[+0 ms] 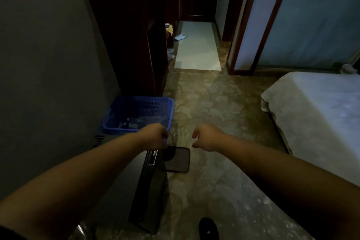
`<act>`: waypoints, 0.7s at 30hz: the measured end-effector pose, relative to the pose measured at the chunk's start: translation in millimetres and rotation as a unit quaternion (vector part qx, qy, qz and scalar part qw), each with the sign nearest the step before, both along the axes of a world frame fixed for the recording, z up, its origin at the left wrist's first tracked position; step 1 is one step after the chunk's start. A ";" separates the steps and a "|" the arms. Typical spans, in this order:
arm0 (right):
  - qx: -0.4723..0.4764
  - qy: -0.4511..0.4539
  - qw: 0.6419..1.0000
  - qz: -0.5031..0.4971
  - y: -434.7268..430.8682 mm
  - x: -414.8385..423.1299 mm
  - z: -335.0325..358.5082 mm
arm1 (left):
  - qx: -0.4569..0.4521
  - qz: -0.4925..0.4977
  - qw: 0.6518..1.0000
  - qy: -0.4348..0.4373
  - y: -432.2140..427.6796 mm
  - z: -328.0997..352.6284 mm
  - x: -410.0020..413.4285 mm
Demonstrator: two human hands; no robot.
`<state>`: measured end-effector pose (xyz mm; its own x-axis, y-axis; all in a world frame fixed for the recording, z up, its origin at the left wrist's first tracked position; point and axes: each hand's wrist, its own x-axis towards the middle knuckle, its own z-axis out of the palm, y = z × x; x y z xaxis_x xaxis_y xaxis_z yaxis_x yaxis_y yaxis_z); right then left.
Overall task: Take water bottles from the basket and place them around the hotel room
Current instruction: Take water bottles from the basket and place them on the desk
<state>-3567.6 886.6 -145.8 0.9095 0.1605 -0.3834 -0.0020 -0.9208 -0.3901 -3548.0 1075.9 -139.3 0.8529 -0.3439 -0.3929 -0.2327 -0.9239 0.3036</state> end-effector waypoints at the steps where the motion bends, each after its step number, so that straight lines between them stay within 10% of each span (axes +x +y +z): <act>1: 0.001 -0.001 1.000 0.004 -9.9 16.8 1.4 | 0.002 0.004 1.000 0.001 -10.2 -0.3 14.6; 21: -0.019 0.024 1.000 0.004 -152.7 322.6 -11.1 | -0.006 0.001 1.000 0.028 -165.6 -21.0 330.2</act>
<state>-3245.1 734.0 -156.9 0.8884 0.1510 -0.4335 -0.0137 -0.9352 -0.3538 -3217.7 910.3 -160.3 0.8306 -0.3469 -0.4356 -0.2129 -0.9206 0.3272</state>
